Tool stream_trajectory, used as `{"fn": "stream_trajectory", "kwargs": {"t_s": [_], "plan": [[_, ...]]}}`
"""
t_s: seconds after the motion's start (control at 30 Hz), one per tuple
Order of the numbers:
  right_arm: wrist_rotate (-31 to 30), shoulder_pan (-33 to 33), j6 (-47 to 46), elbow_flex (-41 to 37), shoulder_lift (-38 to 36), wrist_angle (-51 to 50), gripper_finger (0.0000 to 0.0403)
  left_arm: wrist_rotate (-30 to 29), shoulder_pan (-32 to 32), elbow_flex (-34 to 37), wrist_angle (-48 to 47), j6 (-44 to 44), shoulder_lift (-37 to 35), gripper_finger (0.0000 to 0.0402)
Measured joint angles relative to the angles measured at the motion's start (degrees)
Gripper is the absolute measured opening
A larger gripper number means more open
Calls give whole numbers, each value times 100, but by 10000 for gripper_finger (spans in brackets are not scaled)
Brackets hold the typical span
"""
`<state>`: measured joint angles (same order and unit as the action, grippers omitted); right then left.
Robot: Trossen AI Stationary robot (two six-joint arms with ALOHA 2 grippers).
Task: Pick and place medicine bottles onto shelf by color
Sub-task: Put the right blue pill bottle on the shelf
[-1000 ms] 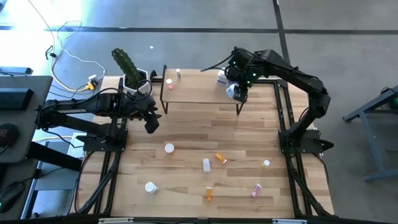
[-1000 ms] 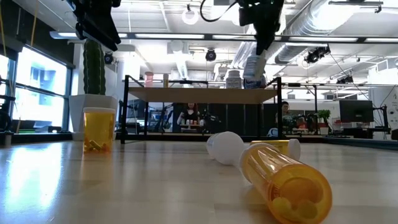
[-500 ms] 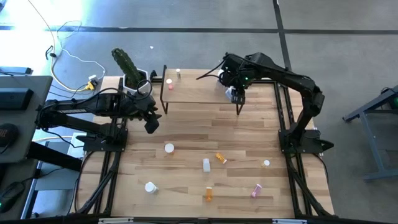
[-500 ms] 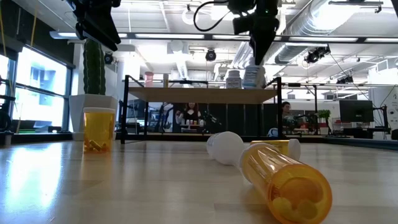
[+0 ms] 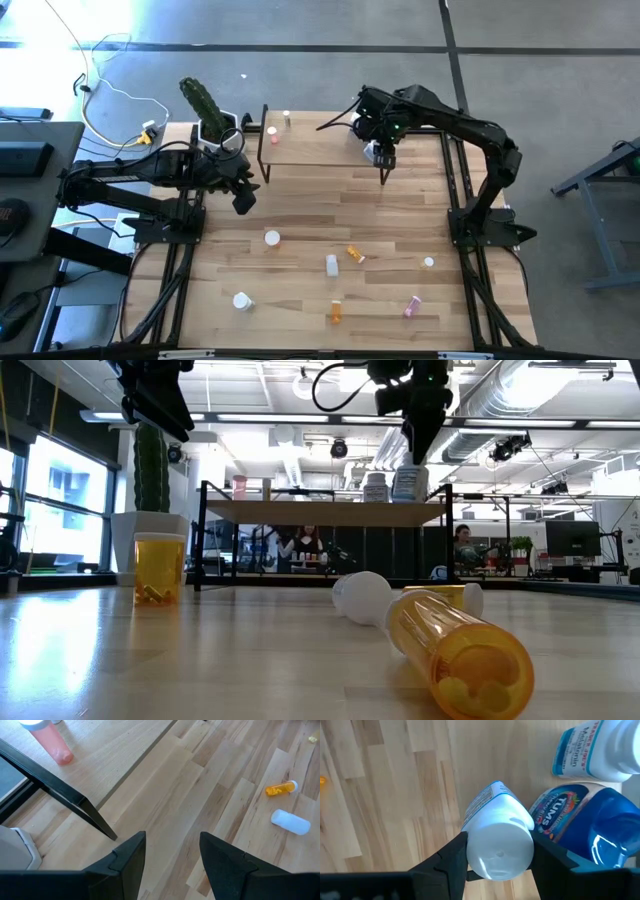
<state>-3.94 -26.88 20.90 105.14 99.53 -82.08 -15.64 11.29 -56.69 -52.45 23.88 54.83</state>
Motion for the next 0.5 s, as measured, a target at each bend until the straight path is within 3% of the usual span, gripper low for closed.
{"fn": "stream_trajectory", "kwargs": {"t_s": [0.5], "plan": [[-464, 5, 20, -7, 0, 26, 216, 2, 0, 0, 0, -1, 0, 174]]}}
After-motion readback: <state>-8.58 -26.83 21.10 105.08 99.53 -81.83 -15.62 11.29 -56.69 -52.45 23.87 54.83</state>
